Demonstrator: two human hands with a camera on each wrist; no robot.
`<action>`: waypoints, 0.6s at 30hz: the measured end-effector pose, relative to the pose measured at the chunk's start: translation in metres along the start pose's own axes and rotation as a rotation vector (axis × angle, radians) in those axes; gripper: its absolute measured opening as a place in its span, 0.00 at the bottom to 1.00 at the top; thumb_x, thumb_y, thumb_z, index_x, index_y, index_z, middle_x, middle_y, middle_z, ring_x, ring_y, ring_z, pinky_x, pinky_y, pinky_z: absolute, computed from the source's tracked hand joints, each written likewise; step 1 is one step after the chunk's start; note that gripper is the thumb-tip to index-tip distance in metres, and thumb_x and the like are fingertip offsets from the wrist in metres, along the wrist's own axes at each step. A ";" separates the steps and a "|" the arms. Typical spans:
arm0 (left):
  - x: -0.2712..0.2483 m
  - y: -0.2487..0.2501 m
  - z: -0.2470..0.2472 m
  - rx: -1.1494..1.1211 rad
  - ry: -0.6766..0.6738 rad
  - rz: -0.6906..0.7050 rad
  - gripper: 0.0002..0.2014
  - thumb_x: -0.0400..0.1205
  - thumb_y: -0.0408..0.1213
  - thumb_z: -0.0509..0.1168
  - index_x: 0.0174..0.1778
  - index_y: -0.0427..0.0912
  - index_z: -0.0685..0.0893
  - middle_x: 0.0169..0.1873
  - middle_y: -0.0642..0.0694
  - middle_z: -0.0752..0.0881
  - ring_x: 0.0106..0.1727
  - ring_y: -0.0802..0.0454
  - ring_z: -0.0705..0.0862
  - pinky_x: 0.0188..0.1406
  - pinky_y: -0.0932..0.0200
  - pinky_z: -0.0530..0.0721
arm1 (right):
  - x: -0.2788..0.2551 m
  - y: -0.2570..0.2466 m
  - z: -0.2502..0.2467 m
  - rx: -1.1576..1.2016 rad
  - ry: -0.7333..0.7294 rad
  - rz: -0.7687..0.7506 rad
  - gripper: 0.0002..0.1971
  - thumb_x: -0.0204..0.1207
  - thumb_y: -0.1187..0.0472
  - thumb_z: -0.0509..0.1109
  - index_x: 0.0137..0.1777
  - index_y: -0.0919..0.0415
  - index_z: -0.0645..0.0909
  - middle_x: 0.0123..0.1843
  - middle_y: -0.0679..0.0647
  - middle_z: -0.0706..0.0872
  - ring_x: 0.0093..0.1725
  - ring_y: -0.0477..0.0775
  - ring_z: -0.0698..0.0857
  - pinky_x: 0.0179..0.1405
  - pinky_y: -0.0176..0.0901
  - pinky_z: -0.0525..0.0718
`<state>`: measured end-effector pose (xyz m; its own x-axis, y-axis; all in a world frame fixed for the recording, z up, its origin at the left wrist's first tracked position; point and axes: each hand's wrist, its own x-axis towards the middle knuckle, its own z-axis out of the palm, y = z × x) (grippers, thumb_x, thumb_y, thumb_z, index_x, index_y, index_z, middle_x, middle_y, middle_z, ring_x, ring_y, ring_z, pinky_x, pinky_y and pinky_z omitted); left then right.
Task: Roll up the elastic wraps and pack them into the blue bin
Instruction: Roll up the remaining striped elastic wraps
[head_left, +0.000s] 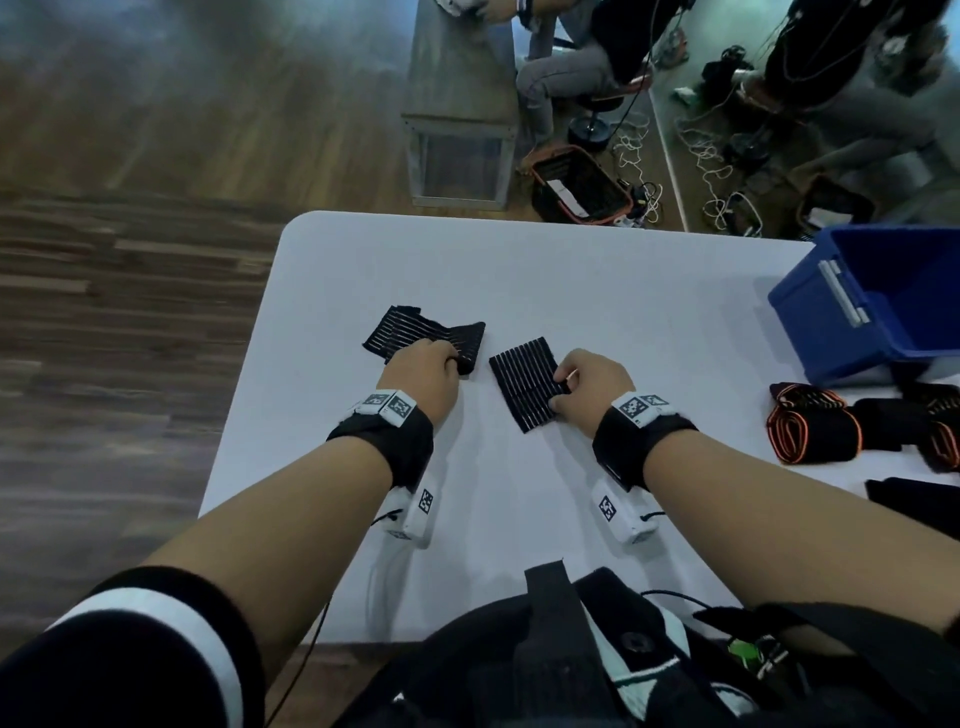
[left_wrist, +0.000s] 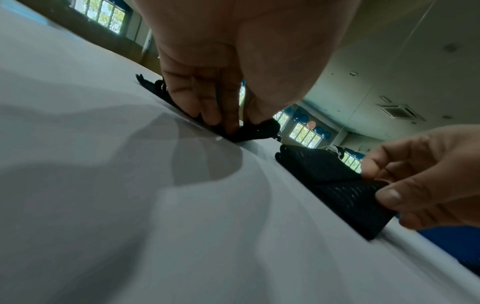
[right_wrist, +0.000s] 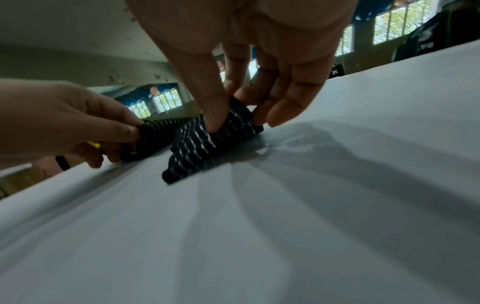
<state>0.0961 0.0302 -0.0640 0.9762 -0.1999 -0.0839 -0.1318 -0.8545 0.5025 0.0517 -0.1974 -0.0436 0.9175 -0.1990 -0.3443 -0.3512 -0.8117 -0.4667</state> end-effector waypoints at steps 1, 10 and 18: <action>-0.001 0.002 0.000 -0.029 0.008 -0.028 0.14 0.85 0.38 0.58 0.58 0.44 0.88 0.50 0.44 0.88 0.53 0.42 0.86 0.51 0.52 0.83 | -0.002 0.004 0.000 0.066 0.012 0.012 0.12 0.69 0.64 0.79 0.46 0.51 0.80 0.42 0.48 0.82 0.40 0.49 0.81 0.31 0.35 0.71; -0.040 0.017 0.009 -0.515 0.078 -0.166 0.30 0.81 0.30 0.57 0.76 0.64 0.74 0.30 0.50 0.84 0.29 0.56 0.79 0.29 0.71 0.79 | -0.022 0.033 -0.014 0.310 -0.131 0.023 0.23 0.68 0.72 0.71 0.60 0.50 0.79 0.59 0.51 0.83 0.53 0.53 0.86 0.43 0.41 0.82; -0.070 0.029 0.028 -0.184 -0.067 -0.192 0.22 0.80 0.37 0.59 0.69 0.58 0.83 0.45 0.52 0.89 0.41 0.57 0.86 0.42 0.62 0.83 | -0.040 0.060 -0.029 0.376 -0.188 -0.024 0.24 0.70 0.75 0.68 0.63 0.53 0.78 0.49 0.46 0.83 0.46 0.46 0.85 0.44 0.40 0.84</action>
<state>0.0188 0.0058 -0.0670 0.9659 -0.0789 -0.2466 0.0945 -0.7794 0.6193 -0.0006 -0.2541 -0.0347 0.8886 -0.0503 -0.4558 -0.4054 -0.5509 -0.7295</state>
